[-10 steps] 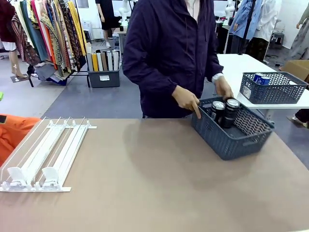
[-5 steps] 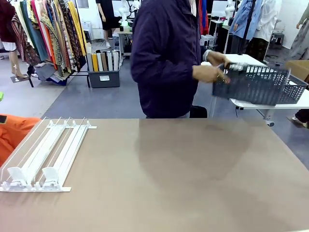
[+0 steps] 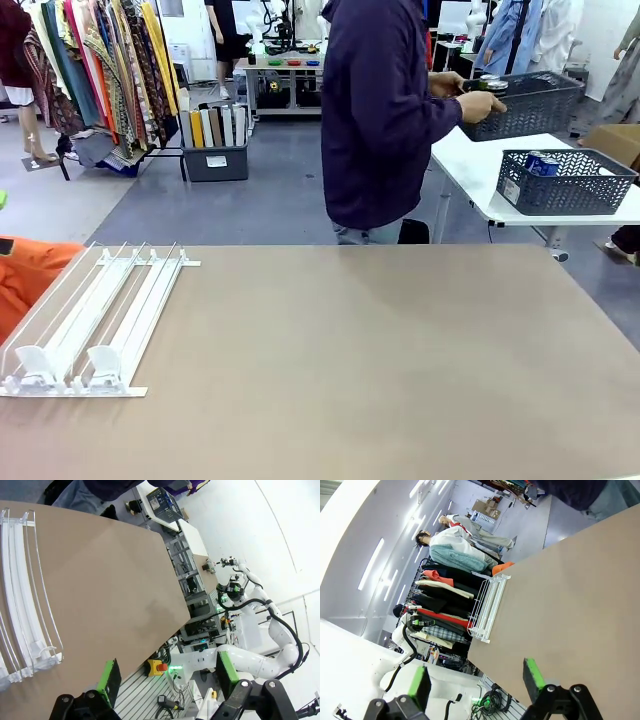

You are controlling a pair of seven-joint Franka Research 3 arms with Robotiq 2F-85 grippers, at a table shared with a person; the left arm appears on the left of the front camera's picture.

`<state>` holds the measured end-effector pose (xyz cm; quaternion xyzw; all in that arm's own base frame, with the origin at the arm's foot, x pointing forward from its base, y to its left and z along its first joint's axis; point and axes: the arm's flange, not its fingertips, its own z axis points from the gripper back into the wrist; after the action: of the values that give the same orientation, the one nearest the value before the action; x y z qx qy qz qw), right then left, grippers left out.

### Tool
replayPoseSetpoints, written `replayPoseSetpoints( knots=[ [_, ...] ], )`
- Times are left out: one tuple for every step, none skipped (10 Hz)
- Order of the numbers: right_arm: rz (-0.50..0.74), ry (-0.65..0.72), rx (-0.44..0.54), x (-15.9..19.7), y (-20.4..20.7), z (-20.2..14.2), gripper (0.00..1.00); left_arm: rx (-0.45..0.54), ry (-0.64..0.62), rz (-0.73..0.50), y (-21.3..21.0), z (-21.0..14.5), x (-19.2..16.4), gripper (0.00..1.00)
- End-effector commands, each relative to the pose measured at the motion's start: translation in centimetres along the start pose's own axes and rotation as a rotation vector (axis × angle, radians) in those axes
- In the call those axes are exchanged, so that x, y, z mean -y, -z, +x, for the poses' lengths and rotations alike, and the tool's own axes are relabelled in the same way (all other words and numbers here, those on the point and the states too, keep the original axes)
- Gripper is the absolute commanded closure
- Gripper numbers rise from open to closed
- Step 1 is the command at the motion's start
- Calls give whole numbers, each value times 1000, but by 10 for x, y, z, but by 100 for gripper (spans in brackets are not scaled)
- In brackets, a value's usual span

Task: Retrieve and store the cans from the dispenser.
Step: Pick up one can from the Automatic Can Dispenser and place it in the middle of the table.

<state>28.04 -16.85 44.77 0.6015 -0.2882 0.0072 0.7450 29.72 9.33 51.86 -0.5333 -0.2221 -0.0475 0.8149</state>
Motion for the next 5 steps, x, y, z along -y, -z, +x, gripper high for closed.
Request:
replayPoseSetpoints(
  knots=[
    [18,-5,24,-2,3,4,0,12,19,-20,3,1,-1,0],
    [18,-5,24,-2,3,4,0,12,19,-20,3,1,-1,0],
    [18,-5,24,-2,3,4,0,12,19,-20,3,1,-1,0],
    [18,-5,24,-2,3,4,0,12,19,-20,3,1,-1,0],
    [18,-5,24,-2,3,4,0,12,19,-20,3,1,-1,0]
  ],
)
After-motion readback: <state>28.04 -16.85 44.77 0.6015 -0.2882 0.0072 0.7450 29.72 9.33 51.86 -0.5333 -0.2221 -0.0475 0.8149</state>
